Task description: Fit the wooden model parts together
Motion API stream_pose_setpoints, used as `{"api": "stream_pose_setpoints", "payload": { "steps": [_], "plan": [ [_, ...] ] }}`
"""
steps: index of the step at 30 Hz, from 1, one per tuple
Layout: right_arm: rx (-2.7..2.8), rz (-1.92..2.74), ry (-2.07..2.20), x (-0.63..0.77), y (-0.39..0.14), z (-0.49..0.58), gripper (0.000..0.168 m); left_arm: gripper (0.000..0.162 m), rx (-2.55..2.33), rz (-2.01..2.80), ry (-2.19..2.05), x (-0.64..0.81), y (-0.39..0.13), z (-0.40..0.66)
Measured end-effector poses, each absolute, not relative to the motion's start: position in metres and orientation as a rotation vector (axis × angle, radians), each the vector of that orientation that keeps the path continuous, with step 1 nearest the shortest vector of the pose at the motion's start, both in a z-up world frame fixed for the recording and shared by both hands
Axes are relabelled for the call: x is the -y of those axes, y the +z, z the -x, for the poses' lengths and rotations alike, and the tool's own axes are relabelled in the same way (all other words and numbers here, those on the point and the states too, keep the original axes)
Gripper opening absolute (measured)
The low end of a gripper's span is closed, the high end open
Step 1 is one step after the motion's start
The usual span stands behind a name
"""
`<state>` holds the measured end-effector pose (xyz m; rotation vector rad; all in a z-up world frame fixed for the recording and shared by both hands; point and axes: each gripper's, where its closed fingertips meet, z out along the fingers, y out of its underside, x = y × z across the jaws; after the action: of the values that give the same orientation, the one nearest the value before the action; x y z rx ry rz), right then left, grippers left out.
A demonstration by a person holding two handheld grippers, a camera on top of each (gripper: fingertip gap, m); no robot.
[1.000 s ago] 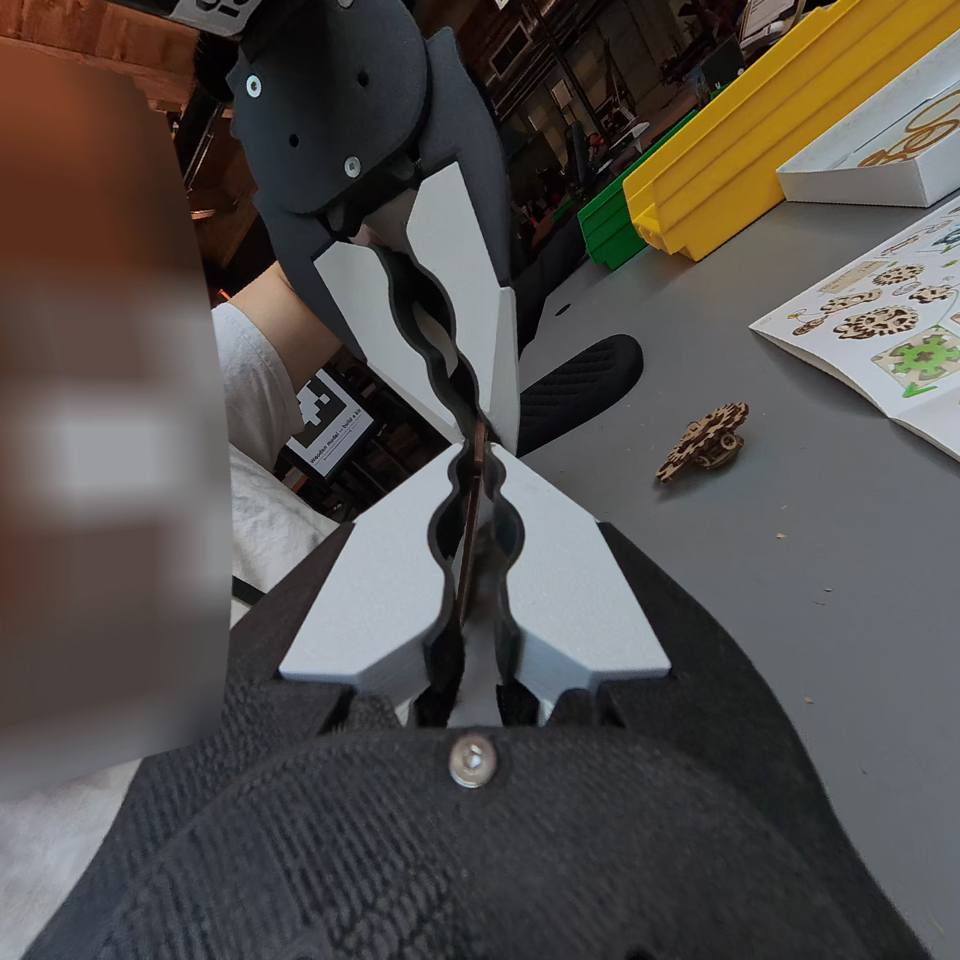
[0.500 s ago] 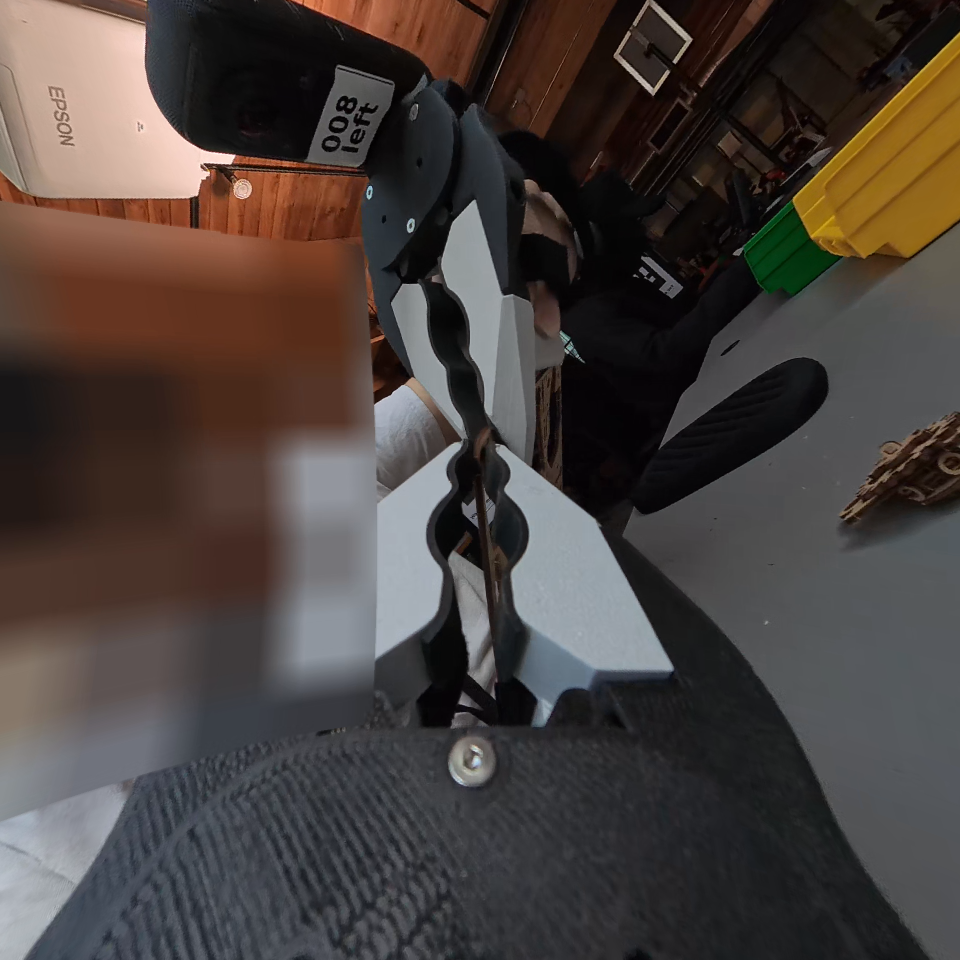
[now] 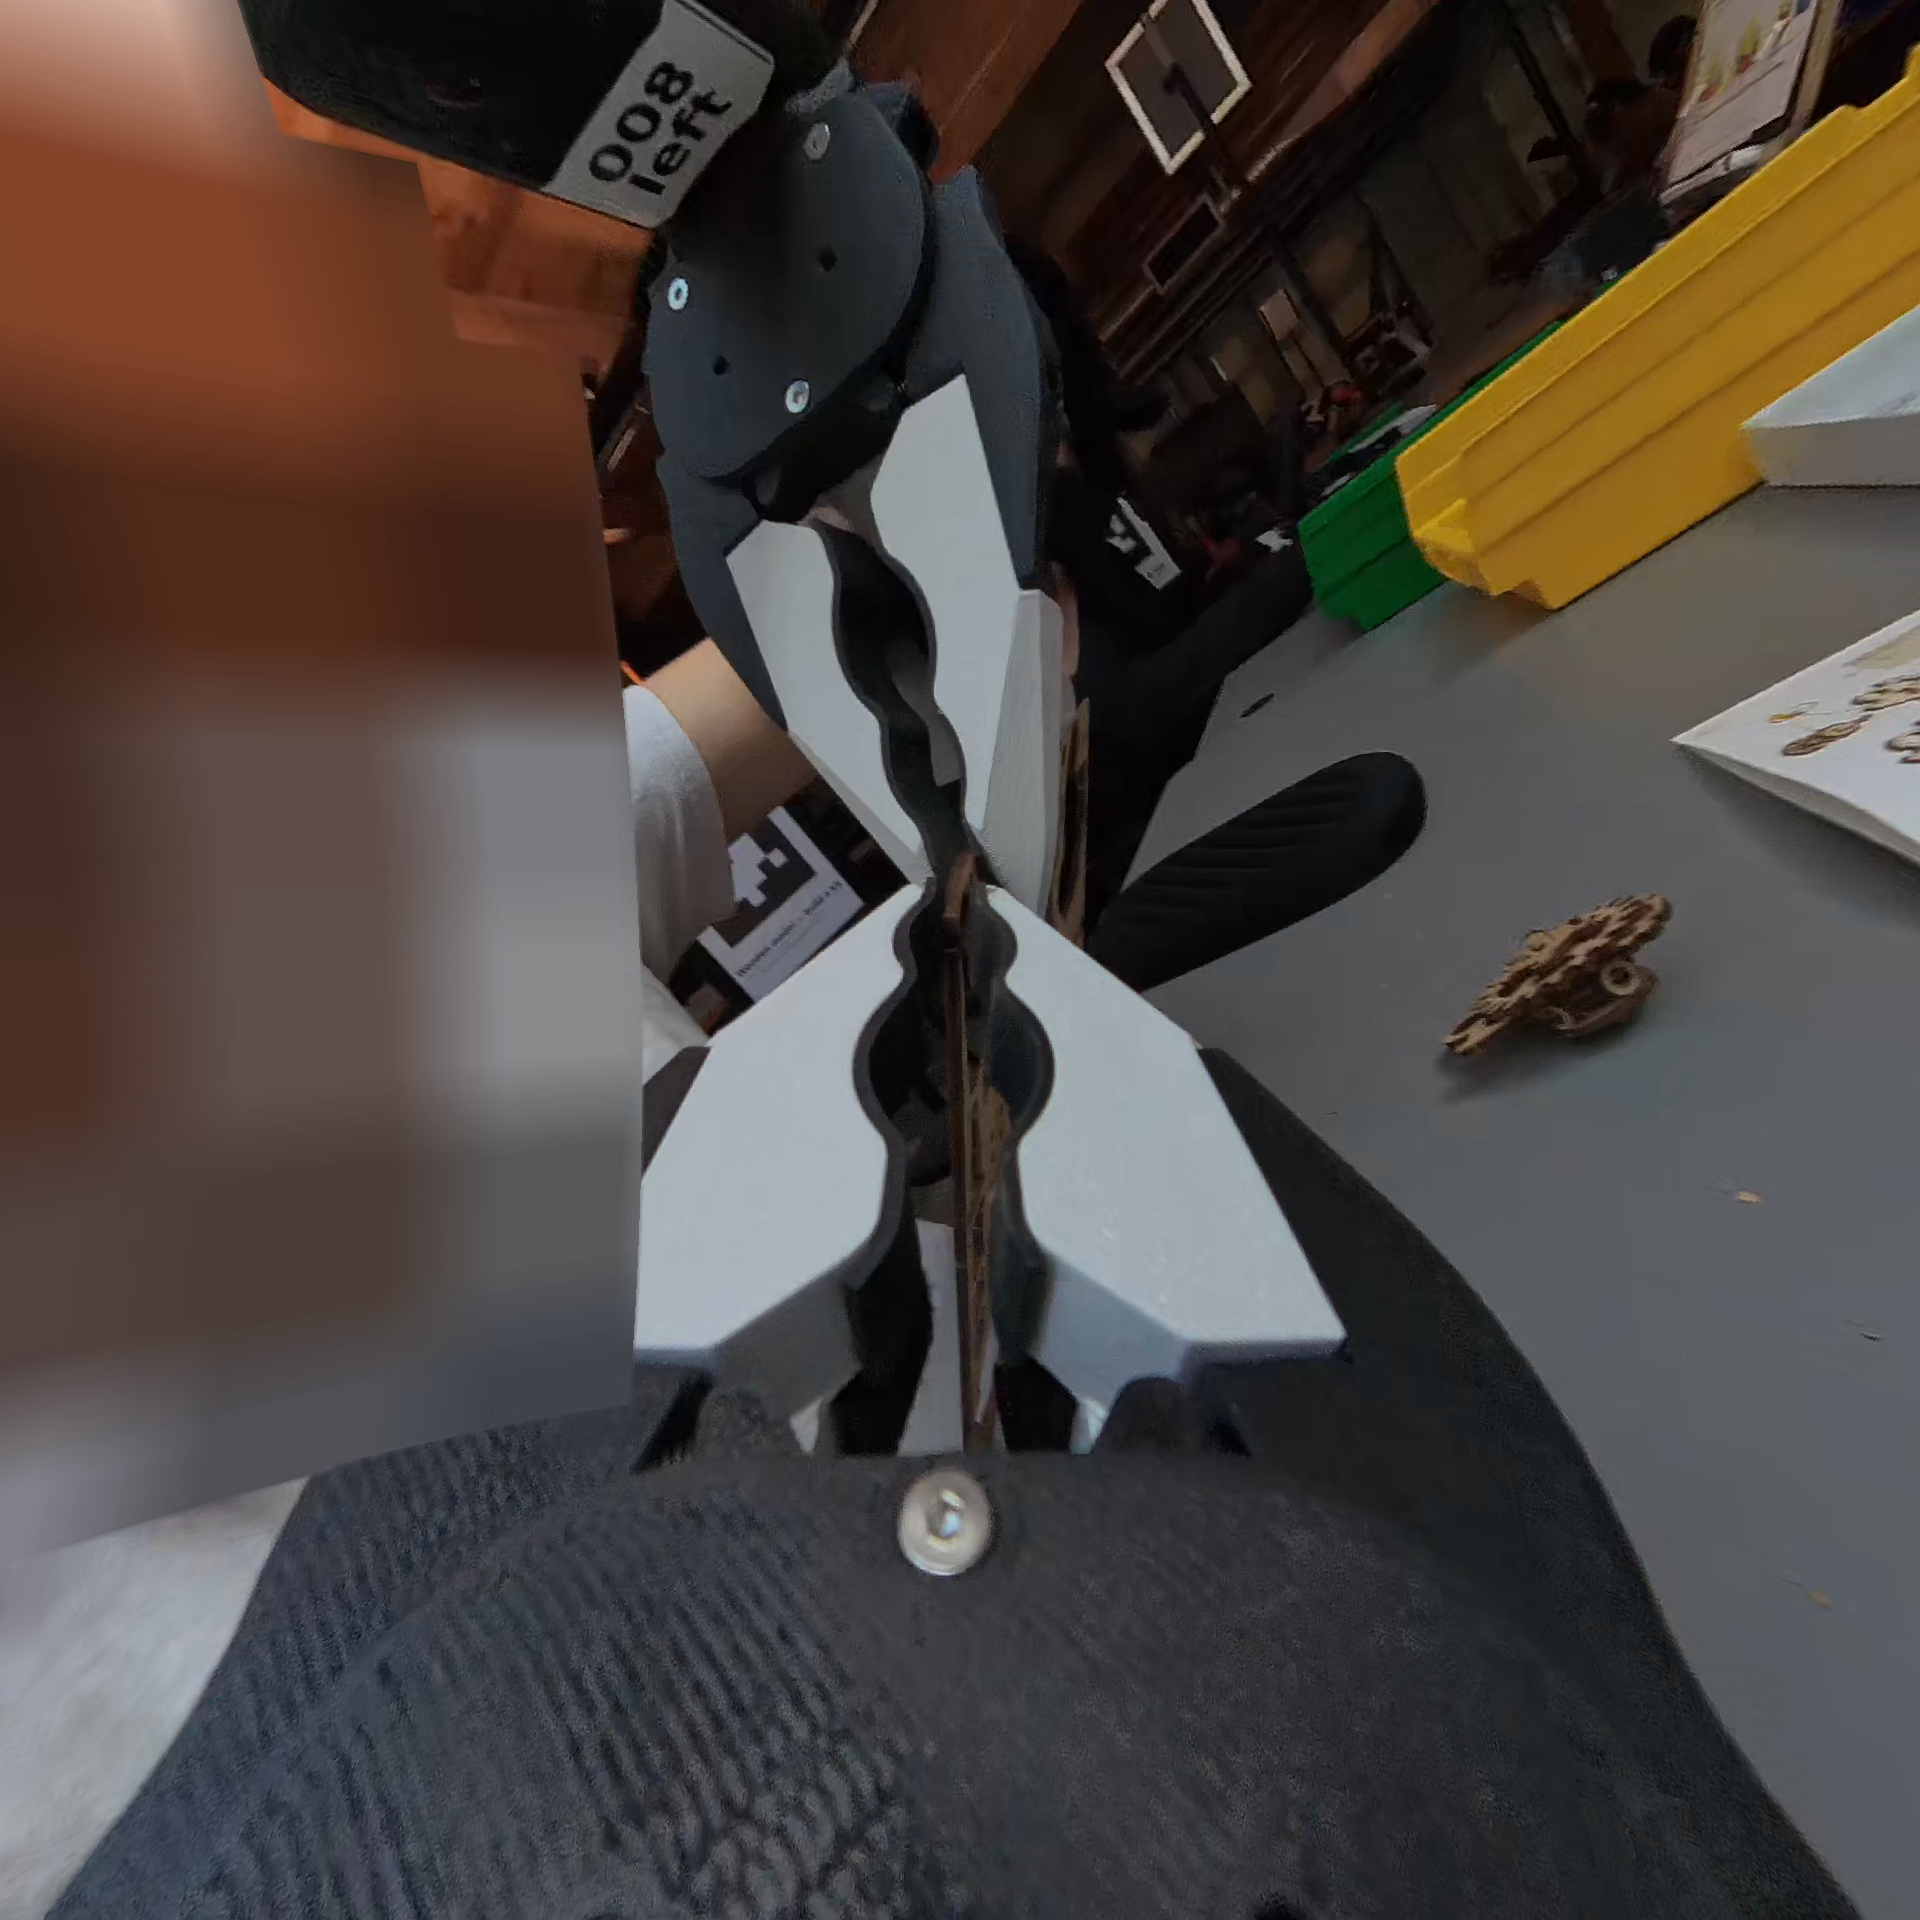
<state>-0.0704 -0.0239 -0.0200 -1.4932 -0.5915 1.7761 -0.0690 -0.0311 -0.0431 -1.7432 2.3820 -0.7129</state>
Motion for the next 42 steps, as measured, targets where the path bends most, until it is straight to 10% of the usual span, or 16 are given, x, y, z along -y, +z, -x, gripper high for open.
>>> {"api": "stream_pose_setpoints", "payload": {
  "steps": [1, 42],
  "plan": [
    [0.64, 1.529, 1.635, 0.02, -0.024, 0.07, 0.001, 0.003, -2.375, 1.744, -0.669, 0.028, -0.046, 0.069],
    [0.707, 1.628, 1.549, 0.021, -0.035, 0.071, 0.001, 0.017, -2.292, 1.968, -1.014, 0.039, -0.049, 0.071]
  ]
}}
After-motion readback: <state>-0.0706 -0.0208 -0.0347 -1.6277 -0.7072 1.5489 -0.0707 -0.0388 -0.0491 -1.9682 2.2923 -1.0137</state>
